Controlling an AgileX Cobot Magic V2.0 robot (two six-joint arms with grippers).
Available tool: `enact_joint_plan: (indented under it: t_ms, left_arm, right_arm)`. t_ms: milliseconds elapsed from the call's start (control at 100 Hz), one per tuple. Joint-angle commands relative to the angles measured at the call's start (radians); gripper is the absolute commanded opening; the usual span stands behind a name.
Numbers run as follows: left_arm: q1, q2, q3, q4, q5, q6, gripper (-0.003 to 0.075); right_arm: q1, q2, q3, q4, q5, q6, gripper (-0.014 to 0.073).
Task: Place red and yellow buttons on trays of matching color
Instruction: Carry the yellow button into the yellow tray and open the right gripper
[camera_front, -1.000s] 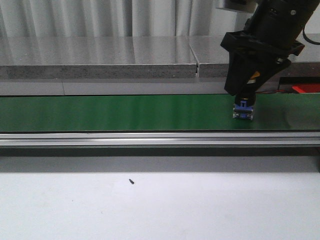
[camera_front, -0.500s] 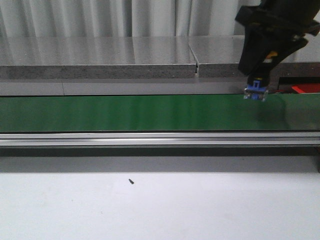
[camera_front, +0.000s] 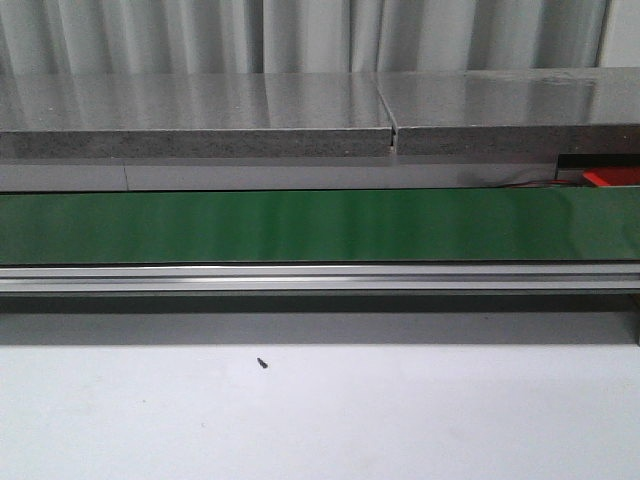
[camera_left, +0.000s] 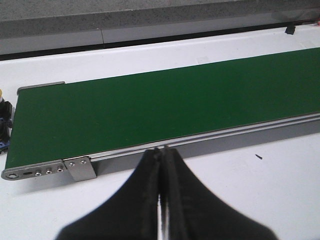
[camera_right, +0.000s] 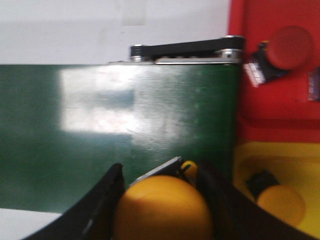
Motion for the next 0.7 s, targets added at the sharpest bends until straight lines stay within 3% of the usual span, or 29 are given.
enact_joint_plan:
  t_ms: [0,430,690]
  left_arm:
    - [-0.008,0.006,-0.027,-0.015,-0.071,0.001,-0.0019]
    - [-0.008,0.006,-0.027,-0.015,-0.071,0.001,-0.0019]
    - [-0.008,0.006,-0.027,-0.015,-0.073,0.001,-0.0019]
  right_arm:
    - [-0.065,-0.050,-0.027,0.010,-0.031,0.013,0.0162]
    - [-0.325,-0.021,0.002,0.011,-0.097,0.068,0.0162]
    - [-0.374,-0.015,0.179,0.022,-0.334,0.081,0.0162]
